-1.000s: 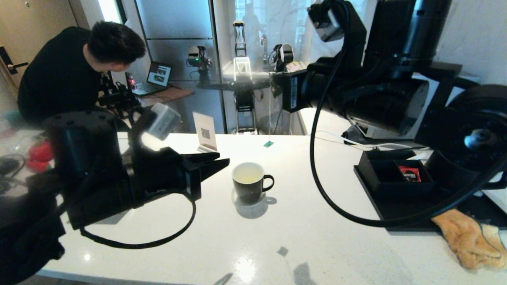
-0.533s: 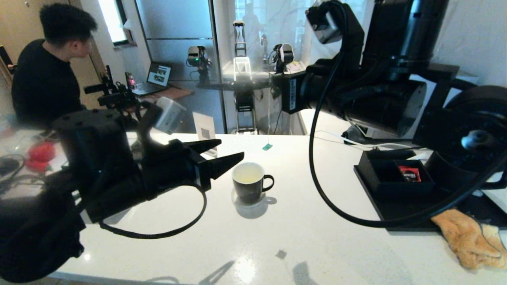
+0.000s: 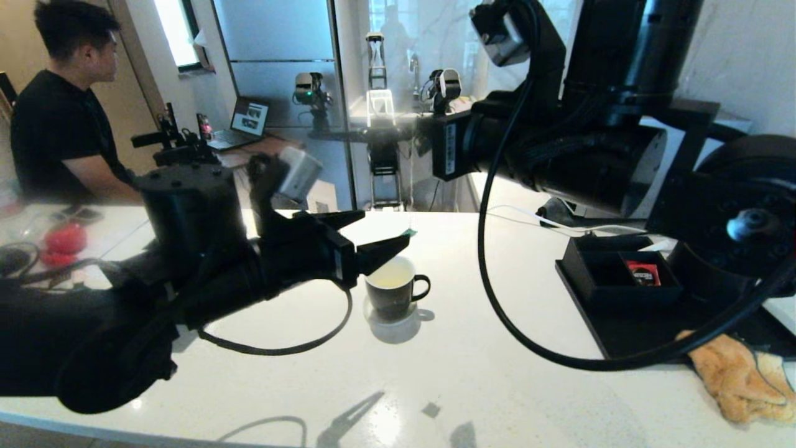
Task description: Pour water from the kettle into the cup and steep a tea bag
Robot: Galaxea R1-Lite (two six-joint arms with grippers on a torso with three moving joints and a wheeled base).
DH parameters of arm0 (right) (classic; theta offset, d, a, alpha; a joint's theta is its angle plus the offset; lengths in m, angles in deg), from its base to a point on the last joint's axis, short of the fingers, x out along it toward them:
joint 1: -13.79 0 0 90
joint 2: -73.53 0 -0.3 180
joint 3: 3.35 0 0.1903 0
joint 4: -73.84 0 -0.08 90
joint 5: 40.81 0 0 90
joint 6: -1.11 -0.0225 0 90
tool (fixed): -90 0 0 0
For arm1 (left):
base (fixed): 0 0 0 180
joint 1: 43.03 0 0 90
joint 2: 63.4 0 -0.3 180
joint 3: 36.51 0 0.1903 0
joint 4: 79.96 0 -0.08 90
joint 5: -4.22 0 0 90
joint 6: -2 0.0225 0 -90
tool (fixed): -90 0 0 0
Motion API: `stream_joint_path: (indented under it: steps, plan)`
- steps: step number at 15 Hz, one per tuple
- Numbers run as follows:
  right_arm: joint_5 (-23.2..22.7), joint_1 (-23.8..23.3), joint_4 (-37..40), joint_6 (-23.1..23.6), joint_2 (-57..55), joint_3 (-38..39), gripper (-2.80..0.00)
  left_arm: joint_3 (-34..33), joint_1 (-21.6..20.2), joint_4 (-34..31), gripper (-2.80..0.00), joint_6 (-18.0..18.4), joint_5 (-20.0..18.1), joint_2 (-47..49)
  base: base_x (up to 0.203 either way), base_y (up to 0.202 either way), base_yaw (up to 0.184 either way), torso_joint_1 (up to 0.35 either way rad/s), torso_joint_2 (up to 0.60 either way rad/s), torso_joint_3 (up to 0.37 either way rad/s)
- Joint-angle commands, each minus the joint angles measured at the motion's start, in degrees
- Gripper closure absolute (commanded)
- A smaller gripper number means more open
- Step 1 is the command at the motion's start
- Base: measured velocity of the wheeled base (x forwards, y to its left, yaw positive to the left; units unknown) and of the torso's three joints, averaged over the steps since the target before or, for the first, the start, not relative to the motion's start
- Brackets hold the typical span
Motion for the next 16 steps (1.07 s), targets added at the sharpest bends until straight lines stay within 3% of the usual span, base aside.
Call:
stream_joint_path:
  steps: [1, 16]
  plan:
    - [0.0, 1.2, -0.1, 0.1, -0.1, 0.0, 0.00, 1.1, 0.2, 0.3, -2.80, 0.0, -0.1, 1.7, 0.000, 0.000, 0.000, 0.000, 0.00, 0.000]
    - [0.3, 4.5, 0.3, 0.1, 0.6, 0.0, 0.00, 2.6, 0.4, 6.5, -2.80, 0.0, -0.6, 6.3, 0.000, 0.000, 0.000, 0.000, 0.00, 0.000]
